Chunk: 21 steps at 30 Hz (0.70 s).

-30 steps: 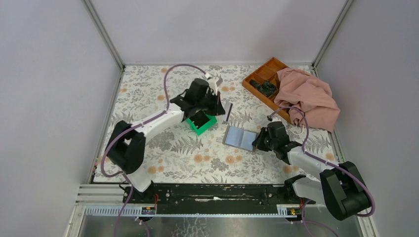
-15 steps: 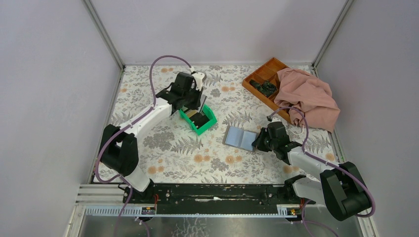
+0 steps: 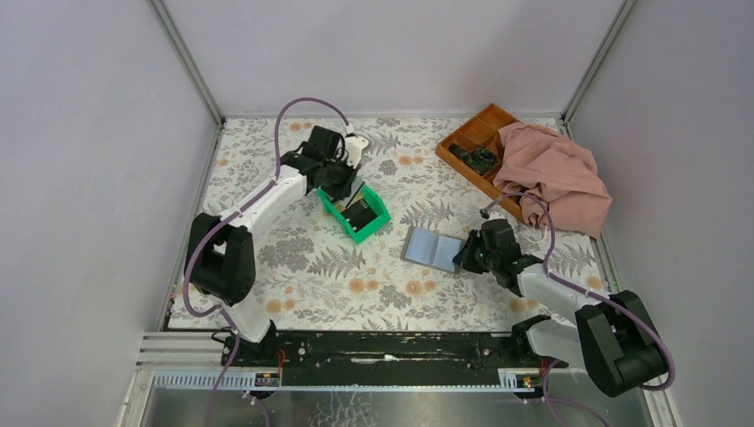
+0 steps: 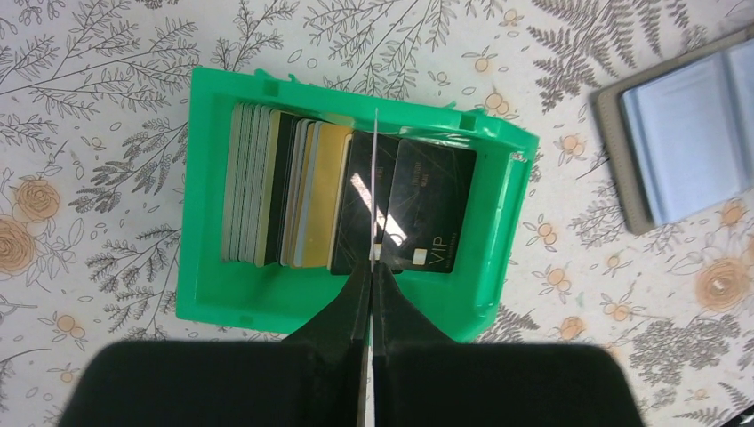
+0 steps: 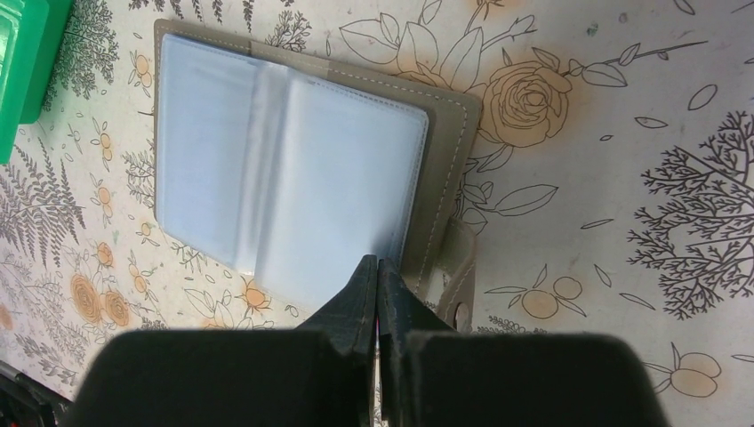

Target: Take the credit cards out of the card holder

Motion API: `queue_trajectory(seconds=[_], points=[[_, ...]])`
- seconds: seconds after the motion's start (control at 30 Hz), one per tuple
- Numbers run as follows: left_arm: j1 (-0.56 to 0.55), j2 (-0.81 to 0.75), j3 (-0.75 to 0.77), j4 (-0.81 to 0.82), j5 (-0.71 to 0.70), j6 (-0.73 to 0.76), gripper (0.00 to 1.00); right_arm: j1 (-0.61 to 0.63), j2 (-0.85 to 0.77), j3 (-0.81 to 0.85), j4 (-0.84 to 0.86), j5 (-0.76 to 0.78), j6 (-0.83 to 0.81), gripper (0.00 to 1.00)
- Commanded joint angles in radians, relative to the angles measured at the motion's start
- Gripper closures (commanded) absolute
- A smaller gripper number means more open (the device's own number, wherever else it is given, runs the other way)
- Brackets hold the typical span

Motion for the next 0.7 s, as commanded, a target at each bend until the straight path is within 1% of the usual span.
queue_trajectory(seconds=[0.0,0.17,0.37,0.57,0.67], points=[[0.011,0.025,0.012,-0.023,0.028,0.096,1.0,0.005,0.023,0.014,-0.032,0.006,-0.018,1.0],[0.012,0.049,0.011,-0.025,0.052,0.167,1.0,0.005,0.037,0.02,-0.039,0.011,-0.018,1.0],[0.011,0.12,0.05,-0.096,0.105,0.248,1.0,0.004,0.068,0.04,-0.05,0.01,-0.021,1.0],[0.009,0.149,0.069,-0.131,0.122,0.272,1.0,0.004,0.075,0.045,-0.054,0.012,-0.022,1.0],[0.009,0.14,0.08,-0.135,0.123,0.254,1.0,0.005,0.077,0.045,-0.054,0.011,-0.023,1.0]])
